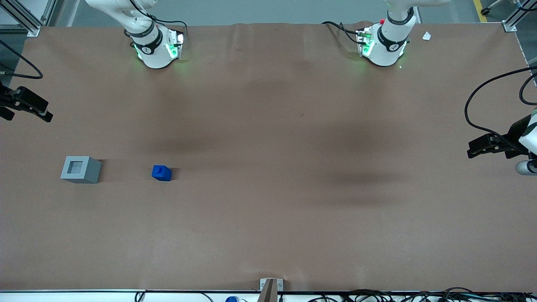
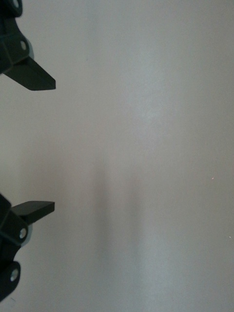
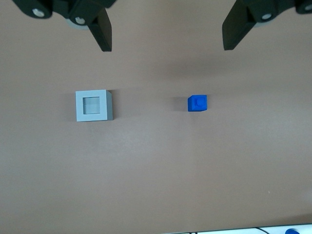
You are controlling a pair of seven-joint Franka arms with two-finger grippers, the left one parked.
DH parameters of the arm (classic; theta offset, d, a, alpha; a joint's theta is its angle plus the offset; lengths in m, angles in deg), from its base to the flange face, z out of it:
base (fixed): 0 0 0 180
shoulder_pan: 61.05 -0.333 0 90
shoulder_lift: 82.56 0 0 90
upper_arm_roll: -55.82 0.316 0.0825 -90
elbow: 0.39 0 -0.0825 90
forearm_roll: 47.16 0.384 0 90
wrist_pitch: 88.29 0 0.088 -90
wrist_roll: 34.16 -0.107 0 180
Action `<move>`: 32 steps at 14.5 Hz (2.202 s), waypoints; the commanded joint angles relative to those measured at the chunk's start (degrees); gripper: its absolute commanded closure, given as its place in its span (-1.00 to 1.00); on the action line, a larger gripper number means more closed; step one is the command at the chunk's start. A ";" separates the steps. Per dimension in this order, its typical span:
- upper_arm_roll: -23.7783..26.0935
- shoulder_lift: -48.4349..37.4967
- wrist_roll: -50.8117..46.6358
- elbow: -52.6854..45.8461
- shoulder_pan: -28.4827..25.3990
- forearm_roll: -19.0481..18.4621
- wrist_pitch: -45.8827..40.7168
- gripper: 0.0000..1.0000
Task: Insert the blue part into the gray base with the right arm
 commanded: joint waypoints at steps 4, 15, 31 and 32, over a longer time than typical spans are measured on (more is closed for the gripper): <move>0.80 -1.11 -0.74 0.93 0.87 0.51 -0.25 -1.00; 0.98 -0.84 -0.83 1.45 0.34 0.86 -0.16 -1.00; 1.16 3.11 -6.71 15.15 -8.18 0.86 15.55 -1.00; 1.16 3.90 -7.32 16.21 -8.53 0.86 17.40 -1.00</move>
